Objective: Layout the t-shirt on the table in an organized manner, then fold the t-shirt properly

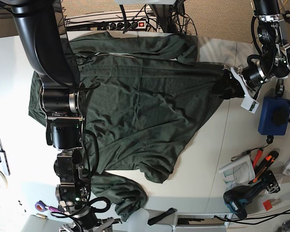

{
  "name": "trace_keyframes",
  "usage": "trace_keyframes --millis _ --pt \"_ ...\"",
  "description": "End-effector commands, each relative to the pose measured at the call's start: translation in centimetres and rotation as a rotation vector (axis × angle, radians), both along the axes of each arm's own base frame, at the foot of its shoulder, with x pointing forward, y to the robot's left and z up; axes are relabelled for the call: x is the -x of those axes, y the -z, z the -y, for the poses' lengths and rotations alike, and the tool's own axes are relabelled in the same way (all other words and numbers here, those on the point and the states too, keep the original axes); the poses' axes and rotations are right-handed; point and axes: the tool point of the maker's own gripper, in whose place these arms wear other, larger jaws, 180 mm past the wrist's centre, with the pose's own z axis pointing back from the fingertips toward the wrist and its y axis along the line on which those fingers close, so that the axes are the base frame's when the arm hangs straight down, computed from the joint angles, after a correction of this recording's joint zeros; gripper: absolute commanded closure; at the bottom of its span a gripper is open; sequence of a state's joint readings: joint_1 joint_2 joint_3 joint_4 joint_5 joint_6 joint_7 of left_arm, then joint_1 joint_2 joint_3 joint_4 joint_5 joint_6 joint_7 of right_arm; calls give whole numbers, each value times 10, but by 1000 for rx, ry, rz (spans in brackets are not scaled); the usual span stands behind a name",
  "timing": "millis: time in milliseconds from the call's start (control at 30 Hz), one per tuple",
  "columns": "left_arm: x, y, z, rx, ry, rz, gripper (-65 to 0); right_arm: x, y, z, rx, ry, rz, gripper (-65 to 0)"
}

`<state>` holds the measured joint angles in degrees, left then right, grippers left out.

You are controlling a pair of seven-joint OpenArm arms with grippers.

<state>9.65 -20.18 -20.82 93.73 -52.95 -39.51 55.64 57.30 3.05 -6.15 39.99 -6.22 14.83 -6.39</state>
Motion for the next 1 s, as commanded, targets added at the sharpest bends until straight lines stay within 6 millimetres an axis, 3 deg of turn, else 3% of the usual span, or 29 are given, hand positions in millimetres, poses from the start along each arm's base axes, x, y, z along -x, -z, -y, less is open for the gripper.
trace_keyframes --millis 0,100,233,300,367,400,600,667,733,833,967 --pt "-8 -14 -2 9 0 53 -232 -5 -35 9 23 24 61 -325" --pt "-9 -14 -2 11 -2 56 -232 -5 -9 35 89 111 -58 -319" --pt "-11 -17 -2 21 -11 72 -232 13 33 85 137 216 -149 -223" --pt "-12 -18 -2 25 -14 78 -232 30 57 106 177 248 -184 -144" --pt "-12 -19 -2 26 -14 79 -232 54 83 125 222 273 -226 -23" --pt "-12 -19 -2 26 -14 79 -232 68 94 131 250 279 -239 0" --pt "-17 -23 -2 31 -18 97 -221 150 119 138 409 258 -239 0" --pt "-17 -23 -2 32 -19 98 -138 172 128 136 442 256 -277 0" --pt "-18 -25 -2 39 -25 109 -12 187 140 134 453 252 -303 0" --pt "-23 -31 -3 55 -39 138 0 200 154 148 426 311 -331 0" --pt "-36 -42 -3 49 -36 176 0 213 158 175 310 420 -345 0"
